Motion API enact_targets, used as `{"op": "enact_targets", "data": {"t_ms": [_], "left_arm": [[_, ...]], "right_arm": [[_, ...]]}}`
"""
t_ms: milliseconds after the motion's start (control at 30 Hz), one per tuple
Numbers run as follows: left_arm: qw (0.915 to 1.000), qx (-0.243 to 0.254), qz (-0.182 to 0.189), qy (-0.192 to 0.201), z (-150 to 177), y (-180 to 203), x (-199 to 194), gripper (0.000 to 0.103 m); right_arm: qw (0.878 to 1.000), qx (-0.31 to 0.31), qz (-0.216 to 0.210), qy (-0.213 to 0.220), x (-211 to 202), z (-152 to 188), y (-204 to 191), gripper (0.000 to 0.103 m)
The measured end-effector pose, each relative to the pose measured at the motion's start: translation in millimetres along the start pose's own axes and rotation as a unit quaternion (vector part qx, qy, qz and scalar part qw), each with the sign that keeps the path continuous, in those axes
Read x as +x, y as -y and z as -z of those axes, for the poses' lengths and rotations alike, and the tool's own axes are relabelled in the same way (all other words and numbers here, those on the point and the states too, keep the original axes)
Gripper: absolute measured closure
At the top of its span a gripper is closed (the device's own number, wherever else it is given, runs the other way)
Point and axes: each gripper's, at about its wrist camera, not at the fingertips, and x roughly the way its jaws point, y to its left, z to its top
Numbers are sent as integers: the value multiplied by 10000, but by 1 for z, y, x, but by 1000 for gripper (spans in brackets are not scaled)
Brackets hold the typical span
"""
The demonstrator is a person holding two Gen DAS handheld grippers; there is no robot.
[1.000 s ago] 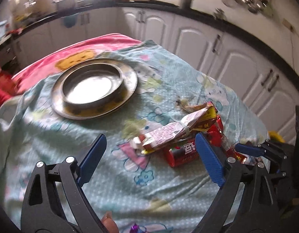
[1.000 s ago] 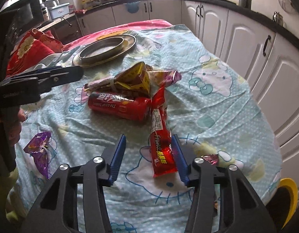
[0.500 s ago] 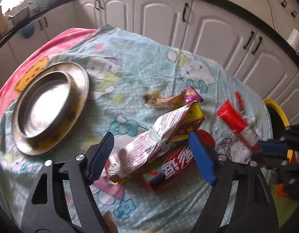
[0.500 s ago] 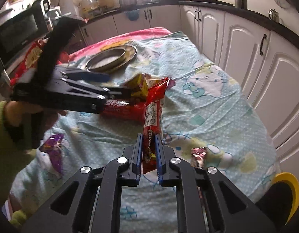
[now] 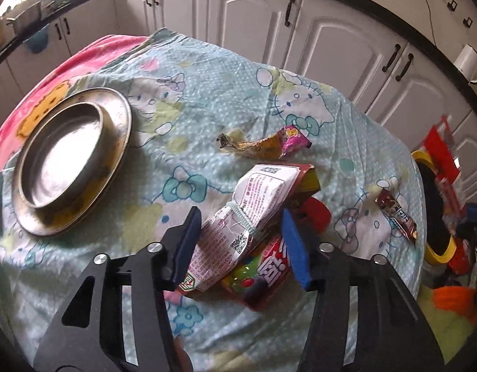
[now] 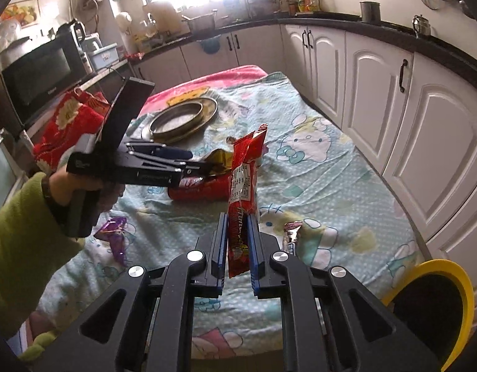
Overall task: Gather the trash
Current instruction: 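Grasp the red snack wrapper with the right tool while the left tool grasps the white paper snack bag, then carry the red wrapper and white snack bag over the yellow bin with both tools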
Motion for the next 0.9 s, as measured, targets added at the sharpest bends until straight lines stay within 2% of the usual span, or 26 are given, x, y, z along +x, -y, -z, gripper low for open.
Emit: {"op": "enact_targets", "data": {"t_ms": [67, 167, 300, 333, 367, 767, 900], "left_arm": [[9999, -89, -68, 91, 2, -2, -8, 71], [9996, -239, 25, 115, 9, -6, -18, 71], [9989, -371, -145, 264, 21, -6, -31, 72], [9984, -423, -154, 329, 23, -6, -36, 80], [9979, -479, -161, 409, 24, -7, -42, 97], [9942, -759, -92, 759, 39, 3, -83, 97], [9929, -650, -12, 998, 37, 20, -102, 97]], "right_arm": [[10000, 30, -2, 51, -6, 1, 2, 91], [9999, 60, -14, 115, -13, 2, 3, 91], [9998, 60, -38, 188, -21, 4, 3, 91], [9997, 51, -39, 217, -24, 4, 3, 91], [9997, 36, -42, 242, -26, 5, 3, 91], [9987, 65, -62, 498, -57, 13, 4, 91], [9978, 95, -5, 654, -71, 14, 9, 91]]}}
